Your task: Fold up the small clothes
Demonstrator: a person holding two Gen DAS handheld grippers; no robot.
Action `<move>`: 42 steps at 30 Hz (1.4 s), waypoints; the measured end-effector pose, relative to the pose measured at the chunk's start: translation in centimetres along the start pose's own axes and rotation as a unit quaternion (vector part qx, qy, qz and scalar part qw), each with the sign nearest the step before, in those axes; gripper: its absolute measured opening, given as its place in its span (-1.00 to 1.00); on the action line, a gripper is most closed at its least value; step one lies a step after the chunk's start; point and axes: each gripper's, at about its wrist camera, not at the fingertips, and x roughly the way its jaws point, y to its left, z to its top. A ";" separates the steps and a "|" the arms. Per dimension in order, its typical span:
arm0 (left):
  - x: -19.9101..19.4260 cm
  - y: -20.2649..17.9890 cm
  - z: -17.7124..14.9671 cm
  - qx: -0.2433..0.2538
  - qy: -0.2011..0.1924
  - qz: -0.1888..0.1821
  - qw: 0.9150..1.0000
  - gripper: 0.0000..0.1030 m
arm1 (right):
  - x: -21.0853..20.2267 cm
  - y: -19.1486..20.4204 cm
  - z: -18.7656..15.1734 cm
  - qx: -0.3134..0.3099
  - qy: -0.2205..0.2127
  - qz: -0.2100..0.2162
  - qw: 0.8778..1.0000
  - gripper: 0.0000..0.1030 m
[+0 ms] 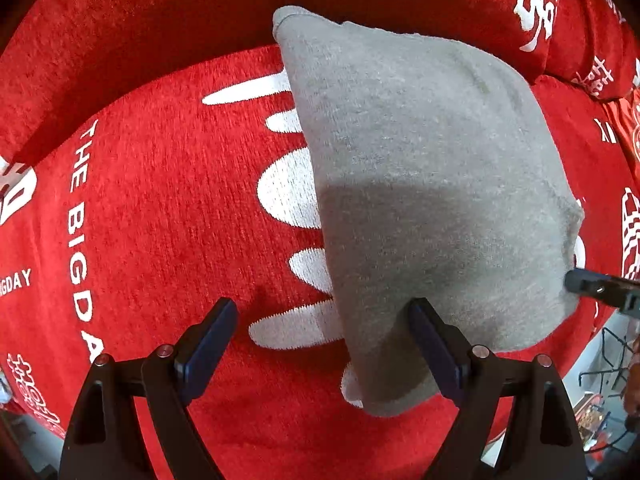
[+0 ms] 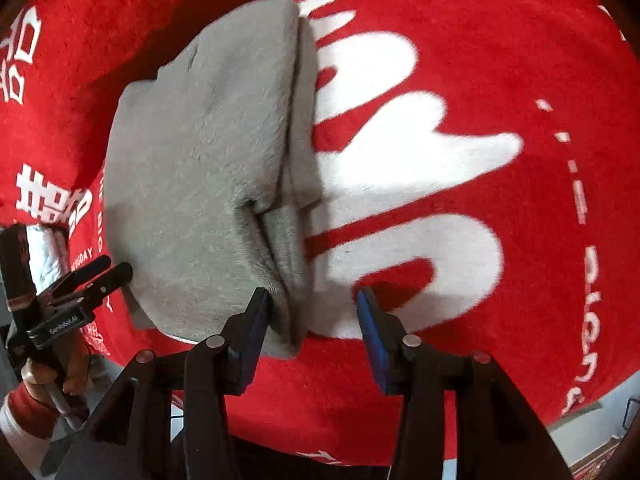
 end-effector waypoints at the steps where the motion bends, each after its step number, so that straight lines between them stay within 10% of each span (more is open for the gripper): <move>1: 0.0 0.2 -0.2 0.000 0.001 0.000 1.000 0.72 | -0.7 -0.1 0.1 0.002 -0.007 0.003 1.000 -0.01; 20: 0.2 -0.2 0.3 0.002 0.006 0.002 1.000 0.72 | -2.6 -0.3 3.4 0.043 -0.074 0.072 0.994 0.72; 42: -3.1 3.0 3.9 -0.071 -0.055 -0.022 0.996 1.00 | -0.4 -0.7 7.1 0.038 -0.013 0.138 0.990 0.75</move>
